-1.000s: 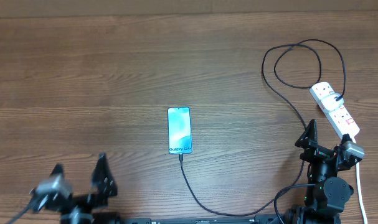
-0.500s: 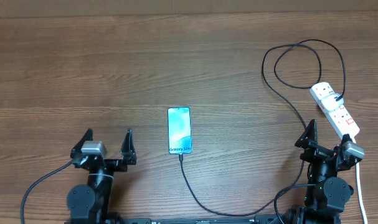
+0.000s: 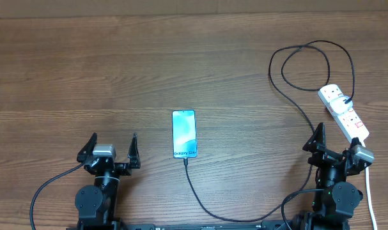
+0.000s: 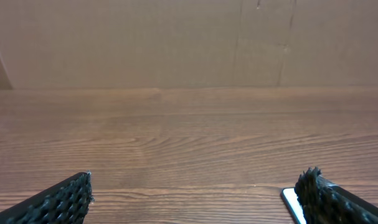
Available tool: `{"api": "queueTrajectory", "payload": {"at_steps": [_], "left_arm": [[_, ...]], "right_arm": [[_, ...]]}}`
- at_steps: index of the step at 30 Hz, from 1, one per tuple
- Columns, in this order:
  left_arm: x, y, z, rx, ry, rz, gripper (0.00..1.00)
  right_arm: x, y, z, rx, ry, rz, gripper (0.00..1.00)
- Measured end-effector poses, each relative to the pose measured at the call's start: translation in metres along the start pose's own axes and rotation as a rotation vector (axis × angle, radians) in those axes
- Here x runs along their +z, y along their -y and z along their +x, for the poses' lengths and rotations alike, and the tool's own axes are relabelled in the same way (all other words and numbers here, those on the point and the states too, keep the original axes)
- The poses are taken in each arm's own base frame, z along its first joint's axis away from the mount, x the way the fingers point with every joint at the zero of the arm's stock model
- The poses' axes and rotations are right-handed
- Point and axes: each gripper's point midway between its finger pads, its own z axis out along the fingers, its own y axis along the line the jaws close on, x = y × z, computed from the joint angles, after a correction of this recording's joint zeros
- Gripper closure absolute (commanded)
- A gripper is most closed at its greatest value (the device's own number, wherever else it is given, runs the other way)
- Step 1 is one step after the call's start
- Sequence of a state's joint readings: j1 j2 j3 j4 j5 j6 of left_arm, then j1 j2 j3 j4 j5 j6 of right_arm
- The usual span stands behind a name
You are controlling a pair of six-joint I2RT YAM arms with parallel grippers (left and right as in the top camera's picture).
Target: Plug charger to phone and switch on socket
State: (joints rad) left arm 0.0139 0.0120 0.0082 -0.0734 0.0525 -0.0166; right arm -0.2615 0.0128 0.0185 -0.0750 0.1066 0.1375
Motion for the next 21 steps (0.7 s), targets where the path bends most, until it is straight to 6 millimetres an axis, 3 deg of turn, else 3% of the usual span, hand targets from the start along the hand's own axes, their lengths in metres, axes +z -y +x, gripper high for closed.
{"api": "queueTrajectory", "payload": {"at_steps": [21], "left_arm": [[0.0000,-0.0007,0.0000,0.043,0.000,-0.004,0.00]], "right_arm": [[0.0000,0.0000,0.0001,0.001,0.000,0.000,0.00]]}}
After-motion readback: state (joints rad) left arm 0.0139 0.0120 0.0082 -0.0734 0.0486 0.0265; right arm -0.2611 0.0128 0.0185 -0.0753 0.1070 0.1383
